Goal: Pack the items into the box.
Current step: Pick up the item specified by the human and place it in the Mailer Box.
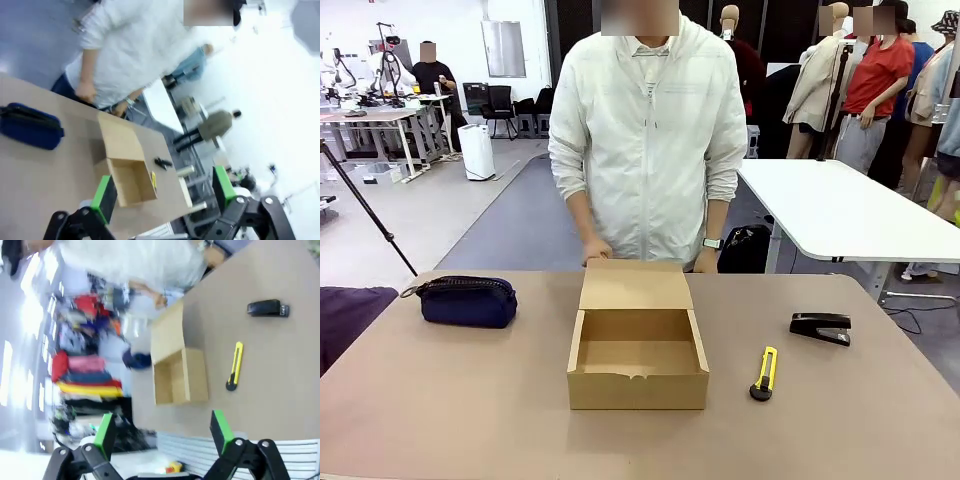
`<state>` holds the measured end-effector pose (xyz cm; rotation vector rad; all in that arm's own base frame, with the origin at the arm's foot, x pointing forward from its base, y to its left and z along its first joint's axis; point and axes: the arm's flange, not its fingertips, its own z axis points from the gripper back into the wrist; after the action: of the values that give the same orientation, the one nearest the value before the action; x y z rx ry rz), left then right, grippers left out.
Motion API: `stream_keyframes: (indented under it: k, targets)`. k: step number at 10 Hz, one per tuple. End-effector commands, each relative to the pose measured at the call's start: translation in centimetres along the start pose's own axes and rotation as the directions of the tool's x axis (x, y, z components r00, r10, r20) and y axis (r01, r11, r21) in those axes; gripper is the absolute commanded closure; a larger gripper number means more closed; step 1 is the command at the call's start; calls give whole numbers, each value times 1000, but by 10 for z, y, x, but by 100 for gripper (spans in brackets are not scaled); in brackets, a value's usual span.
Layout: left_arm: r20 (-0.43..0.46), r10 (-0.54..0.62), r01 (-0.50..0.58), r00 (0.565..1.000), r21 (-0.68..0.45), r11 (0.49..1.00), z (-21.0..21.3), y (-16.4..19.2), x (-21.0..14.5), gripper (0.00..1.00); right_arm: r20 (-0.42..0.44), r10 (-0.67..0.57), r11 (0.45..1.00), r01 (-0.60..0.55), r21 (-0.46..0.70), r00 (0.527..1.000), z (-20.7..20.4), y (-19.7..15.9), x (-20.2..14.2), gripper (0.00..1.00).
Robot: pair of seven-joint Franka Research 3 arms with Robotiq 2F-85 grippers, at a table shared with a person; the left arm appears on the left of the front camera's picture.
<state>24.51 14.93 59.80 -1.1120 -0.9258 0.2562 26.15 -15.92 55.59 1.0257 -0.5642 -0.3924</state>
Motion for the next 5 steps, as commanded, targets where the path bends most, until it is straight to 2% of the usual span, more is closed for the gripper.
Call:
stream_keyframes:
  k: [1,2,3,5]
  targets:
    - [25,99,-101,995,122,987,35,57,-67,0,238,-71,991,40,131,969,27,-27,-26,0]
    - [-2,102,-98,995,258,961,38,70,-73,0,334,-109,989,69,131,936,36,-34,-33,0]
    - [44,50,-52,998,54,997,36,25,1,0,119,-74,996,67,61,990,31,-22,-8,0]
    - [44,50,-52,998,54,997,36,25,1,0,119,-74,996,67,61,990,31,-22,-8,0]
